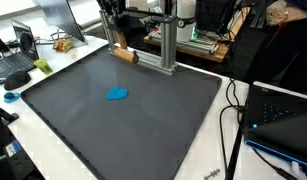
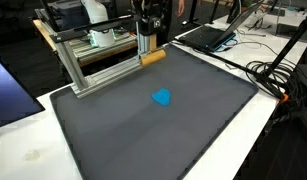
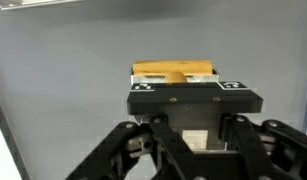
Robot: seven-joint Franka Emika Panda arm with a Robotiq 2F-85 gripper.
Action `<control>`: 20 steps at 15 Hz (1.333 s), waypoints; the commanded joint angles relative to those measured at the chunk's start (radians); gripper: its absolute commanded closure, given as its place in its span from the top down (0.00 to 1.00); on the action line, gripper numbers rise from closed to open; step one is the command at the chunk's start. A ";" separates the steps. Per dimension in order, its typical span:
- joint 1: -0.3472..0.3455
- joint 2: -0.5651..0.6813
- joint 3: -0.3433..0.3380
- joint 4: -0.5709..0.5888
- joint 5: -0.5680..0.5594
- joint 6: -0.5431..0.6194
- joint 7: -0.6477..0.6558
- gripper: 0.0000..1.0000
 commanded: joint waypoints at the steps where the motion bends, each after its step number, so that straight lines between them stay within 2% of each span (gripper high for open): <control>1: 0.013 -0.199 0.004 -0.187 0.022 0.031 0.013 0.22; 7: 0.013 -0.408 0.015 -0.359 -0.006 0.012 0.036 0.22; 11: 0.013 -0.502 0.018 -0.443 -0.017 -0.007 0.017 0.22; 20: 0.022 -0.562 0.034 -0.582 -0.057 -0.006 -0.001 0.22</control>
